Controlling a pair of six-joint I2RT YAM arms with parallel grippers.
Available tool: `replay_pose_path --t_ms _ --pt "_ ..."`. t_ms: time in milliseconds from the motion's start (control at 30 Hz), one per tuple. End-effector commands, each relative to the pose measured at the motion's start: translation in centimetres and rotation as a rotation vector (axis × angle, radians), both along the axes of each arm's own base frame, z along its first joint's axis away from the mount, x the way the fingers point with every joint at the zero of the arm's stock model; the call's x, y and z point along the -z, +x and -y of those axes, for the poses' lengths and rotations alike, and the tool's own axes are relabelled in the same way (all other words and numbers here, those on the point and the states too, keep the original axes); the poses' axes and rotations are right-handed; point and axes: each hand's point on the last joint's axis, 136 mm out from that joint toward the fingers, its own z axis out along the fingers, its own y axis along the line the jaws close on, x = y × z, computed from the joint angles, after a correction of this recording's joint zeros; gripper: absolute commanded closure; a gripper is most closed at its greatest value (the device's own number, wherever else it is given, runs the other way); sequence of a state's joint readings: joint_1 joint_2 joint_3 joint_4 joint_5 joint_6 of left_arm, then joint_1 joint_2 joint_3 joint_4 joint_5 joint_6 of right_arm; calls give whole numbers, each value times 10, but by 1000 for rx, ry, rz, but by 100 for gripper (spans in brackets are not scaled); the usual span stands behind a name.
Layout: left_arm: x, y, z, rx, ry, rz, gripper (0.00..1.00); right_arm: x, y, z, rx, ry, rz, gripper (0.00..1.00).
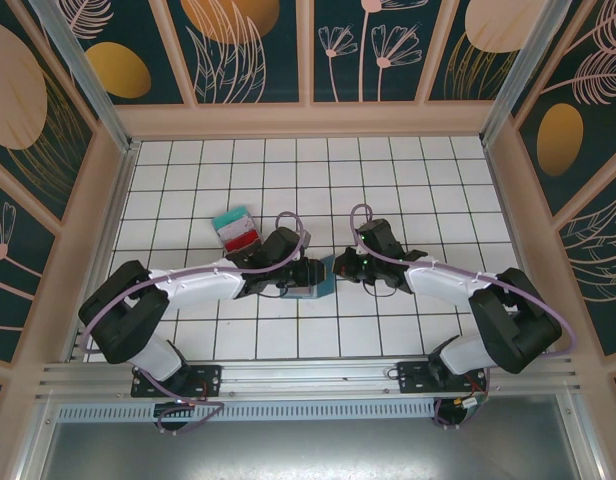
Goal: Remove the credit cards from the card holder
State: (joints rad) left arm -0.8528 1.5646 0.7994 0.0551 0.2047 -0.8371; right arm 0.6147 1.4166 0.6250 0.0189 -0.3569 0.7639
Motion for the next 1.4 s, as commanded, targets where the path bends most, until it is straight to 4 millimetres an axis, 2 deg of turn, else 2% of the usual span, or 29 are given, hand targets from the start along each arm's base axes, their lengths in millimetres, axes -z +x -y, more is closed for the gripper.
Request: replay_pose_path --t_ms 0,167,300,467,600,767,867,1367 --pt "-3 -1 0 22 -1 22 60 8 1 4 -1 -20 0 100" --pt "2 -4 28 102 -71 -37 62 8 2 3 -4 -19 -1 100" --pt "-2 -1 29 101 -58 -21 63 10 1 4 0 -20 -5 100" --pt "-10 6 15 59 -11 29 62 11 1 5 0 -24 -7 100" --pt "-10 13 -6 -10 36 52 63 11 4 6 0 -30 -8 100" --pt "14 19 -46 -115 161 20 63 11 5 5 -4 -27 -9 100" --pt "26 17 -60 -145 190 -6 64 10 6 4 -9 -32 -5 100" --pt "44 11 -56 -130 176 -52 66 10 4 3 -14 -29 -9 100"
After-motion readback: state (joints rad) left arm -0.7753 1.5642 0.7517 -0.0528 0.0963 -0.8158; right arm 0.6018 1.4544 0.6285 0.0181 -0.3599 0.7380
